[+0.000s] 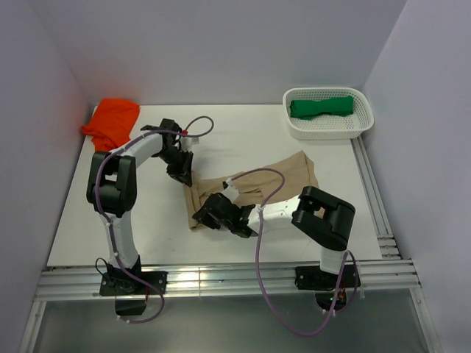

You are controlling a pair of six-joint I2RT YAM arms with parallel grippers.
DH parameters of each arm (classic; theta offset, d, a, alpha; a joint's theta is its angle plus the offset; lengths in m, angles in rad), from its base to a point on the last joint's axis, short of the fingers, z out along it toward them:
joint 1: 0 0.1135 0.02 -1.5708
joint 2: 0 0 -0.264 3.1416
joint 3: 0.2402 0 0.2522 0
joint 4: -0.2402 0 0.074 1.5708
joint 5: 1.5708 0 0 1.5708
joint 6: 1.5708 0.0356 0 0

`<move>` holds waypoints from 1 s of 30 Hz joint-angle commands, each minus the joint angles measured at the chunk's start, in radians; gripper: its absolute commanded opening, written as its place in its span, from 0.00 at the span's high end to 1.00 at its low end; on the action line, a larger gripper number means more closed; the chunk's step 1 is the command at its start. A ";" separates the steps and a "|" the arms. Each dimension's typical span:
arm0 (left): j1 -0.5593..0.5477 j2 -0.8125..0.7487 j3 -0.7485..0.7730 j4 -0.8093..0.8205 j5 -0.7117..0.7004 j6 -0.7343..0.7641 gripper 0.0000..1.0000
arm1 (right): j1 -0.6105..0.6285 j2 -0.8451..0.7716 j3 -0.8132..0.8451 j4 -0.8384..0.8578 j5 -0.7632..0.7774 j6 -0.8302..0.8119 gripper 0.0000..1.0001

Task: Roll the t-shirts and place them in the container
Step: Roll the tshirt

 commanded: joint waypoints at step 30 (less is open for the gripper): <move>-0.099 0.057 0.103 -0.115 -0.221 0.054 0.91 | 0.162 0.439 0.969 -1.182 0.506 -0.268 0.44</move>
